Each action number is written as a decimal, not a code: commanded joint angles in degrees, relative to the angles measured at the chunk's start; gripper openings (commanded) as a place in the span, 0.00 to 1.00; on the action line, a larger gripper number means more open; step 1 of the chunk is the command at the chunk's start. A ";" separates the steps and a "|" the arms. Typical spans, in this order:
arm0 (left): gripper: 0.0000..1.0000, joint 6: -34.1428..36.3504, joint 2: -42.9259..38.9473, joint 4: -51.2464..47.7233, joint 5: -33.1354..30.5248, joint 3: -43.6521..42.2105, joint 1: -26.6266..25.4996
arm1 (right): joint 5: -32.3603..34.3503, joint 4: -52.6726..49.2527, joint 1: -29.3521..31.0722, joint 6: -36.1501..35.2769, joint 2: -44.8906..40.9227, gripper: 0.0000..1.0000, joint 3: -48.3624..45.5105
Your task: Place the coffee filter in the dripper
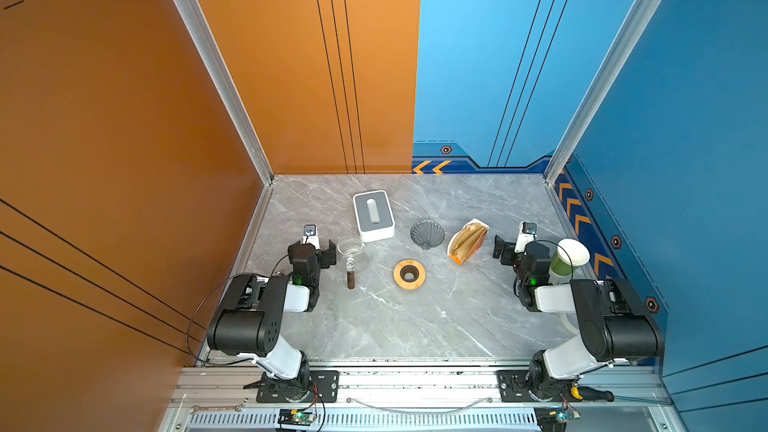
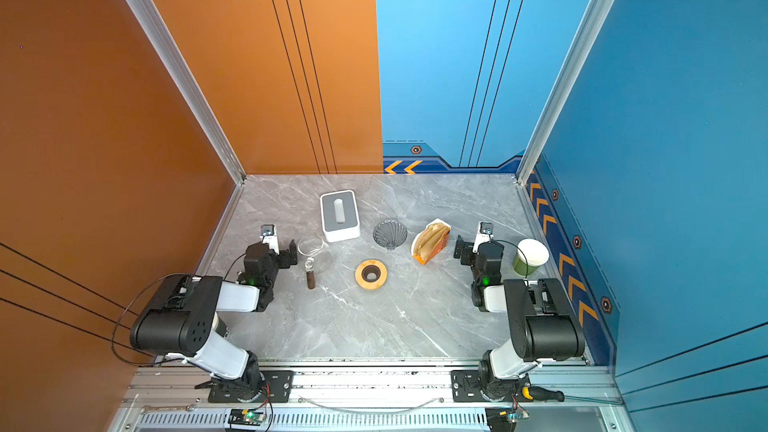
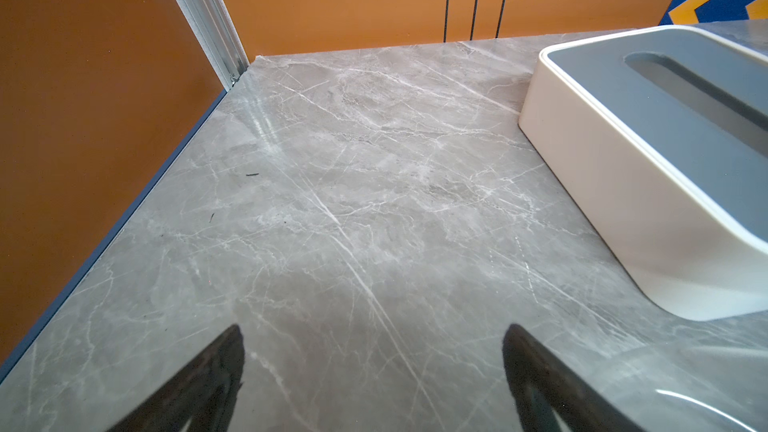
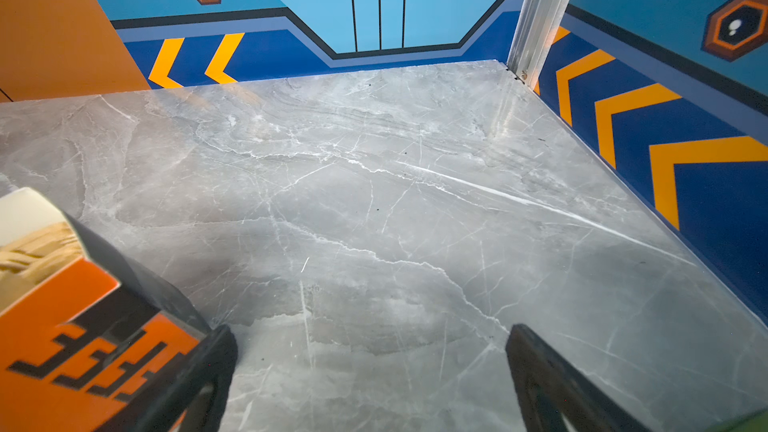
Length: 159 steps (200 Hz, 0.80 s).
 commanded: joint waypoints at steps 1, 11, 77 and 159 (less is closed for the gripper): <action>0.98 -0.92 -0.93 -0.30 1.20 0.98 0.30 | -0.45 -0.60 -0.14 -0.88 0.17 1.00 0.87; 0.98 -0.89 -0.94 -0.32 1.20 0.97 0.30 | -0.40 -0.65 -0.14 -0.90 0.14 1.00 0.82; 0.98 -1.10 -0.90 -0.41 1.95 0.94 0.77 | -1.19 -0.78 -0.57 -0.65 0.17 1.00 0.96; 0.98 -1.45 -1.59 4.41 3.79 -1.92 1.52 | -2.88 3.19 -2.78 1.80 0.06 1.00 -1.17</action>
